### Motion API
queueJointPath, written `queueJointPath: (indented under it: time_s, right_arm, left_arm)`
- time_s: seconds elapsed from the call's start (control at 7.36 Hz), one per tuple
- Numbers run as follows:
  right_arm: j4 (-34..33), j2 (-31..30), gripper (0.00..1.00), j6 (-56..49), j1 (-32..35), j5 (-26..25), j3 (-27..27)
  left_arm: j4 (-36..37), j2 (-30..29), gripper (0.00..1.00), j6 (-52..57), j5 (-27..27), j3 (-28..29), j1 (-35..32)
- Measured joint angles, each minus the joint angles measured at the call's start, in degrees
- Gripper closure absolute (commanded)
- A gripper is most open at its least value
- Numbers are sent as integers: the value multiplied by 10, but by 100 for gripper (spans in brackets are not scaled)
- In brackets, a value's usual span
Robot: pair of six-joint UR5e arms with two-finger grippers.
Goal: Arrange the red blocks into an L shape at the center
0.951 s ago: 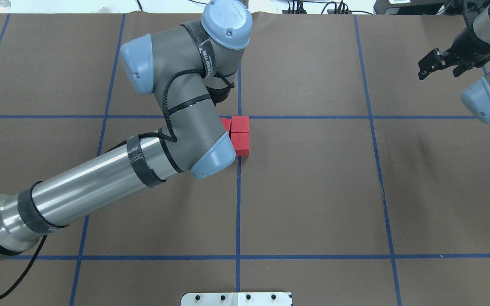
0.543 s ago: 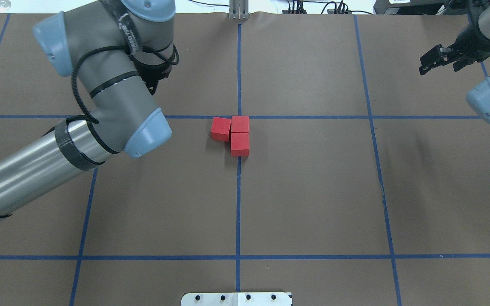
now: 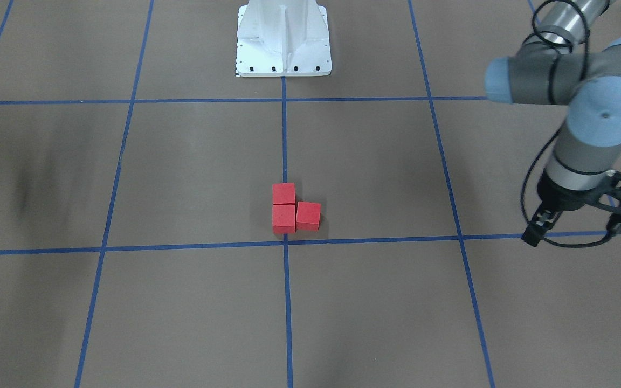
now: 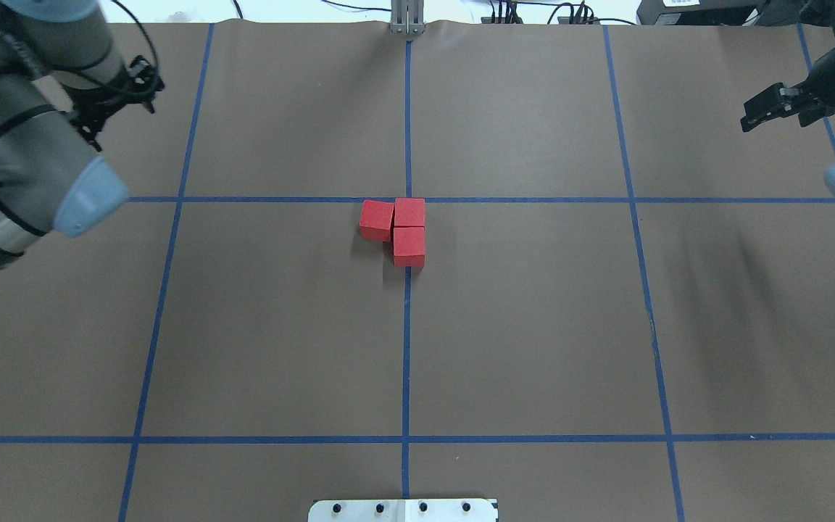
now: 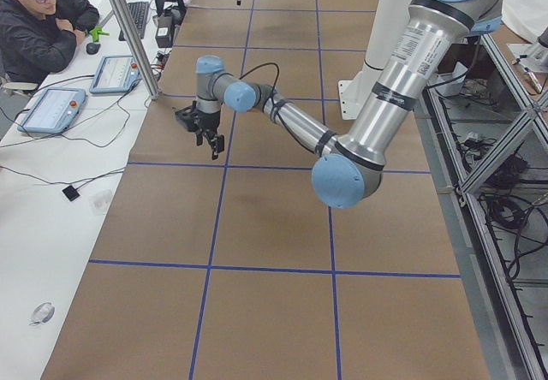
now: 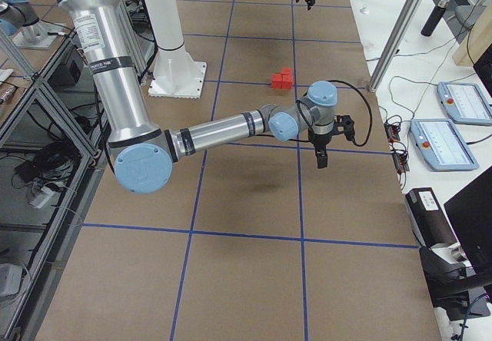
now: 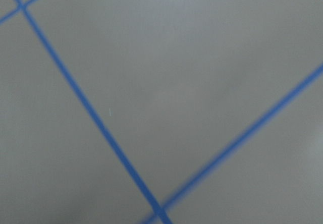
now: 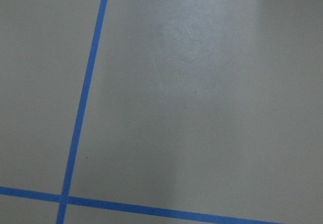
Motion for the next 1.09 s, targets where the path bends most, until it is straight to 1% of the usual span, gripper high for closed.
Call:
queueJointPath:
  time_s: [0.14,0.27,0.41,0.54,0.68,0.81,1.09]
  right_arm:
    - [-2,0,1,0,8,2,-13]
    - [-8,-1,1,0,15,8,-19]
    - [-15,-1,1,-1,23,24,-20]
    - [-18,-2,1,-3,31,41,-20]
    - [-20,-4,1,-4,38,53,-20]
    - [-21,-7,1,-5,45,58,-20]
    - [-22,-25,1,-10,69,71,-20]
  left_arm:
    - [-45,42,0,146,-68,22,-71]
    - [-65,60,0,295,-117,54,-138]
    - [-69,68,0,441,-138,82,-190]
    - [-67,74,0,567,-156,103,-228]
    - [-67,82,0,646,-177,114,-245]
    - [-69,86,0,681,-188,119,-252]
    - [-78,102,0,700,-192,122,-254]
